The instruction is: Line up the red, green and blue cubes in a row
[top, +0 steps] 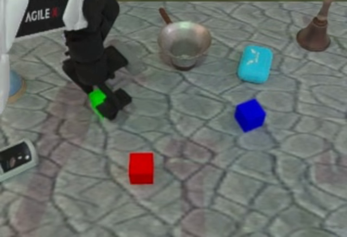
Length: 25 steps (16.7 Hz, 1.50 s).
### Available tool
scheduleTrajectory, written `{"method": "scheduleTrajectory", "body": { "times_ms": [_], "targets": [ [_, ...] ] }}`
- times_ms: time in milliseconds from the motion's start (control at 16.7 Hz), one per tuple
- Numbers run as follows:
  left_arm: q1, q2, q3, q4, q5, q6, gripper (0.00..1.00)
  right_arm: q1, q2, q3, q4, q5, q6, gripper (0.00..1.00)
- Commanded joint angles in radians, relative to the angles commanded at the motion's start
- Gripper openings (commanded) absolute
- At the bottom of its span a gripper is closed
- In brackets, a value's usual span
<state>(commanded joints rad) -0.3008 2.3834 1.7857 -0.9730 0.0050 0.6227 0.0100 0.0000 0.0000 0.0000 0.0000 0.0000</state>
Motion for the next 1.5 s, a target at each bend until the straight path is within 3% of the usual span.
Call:
{"method": "scheduleTrajectory", "body": {
  "times_ms": [480,1080,1500],
  "targets": [
    [0.000,0.000,0.000,0.000,0.000,0.000,0.02,0.000,0.000,0.000,0.000,0.000,0.000,1.00],
    [0.001,-0.014,0.003,-0.009,0.005,-0.003,0.00,0.000,0.000,0.000,0.000,0.000,0.000,1.00],
    [0.018,-0.075,0.149,-0.223,0.004,-0.005,0.00,0.000,0.000,0.000,0.000,0.000,0.000,1.00]
  ]
}}
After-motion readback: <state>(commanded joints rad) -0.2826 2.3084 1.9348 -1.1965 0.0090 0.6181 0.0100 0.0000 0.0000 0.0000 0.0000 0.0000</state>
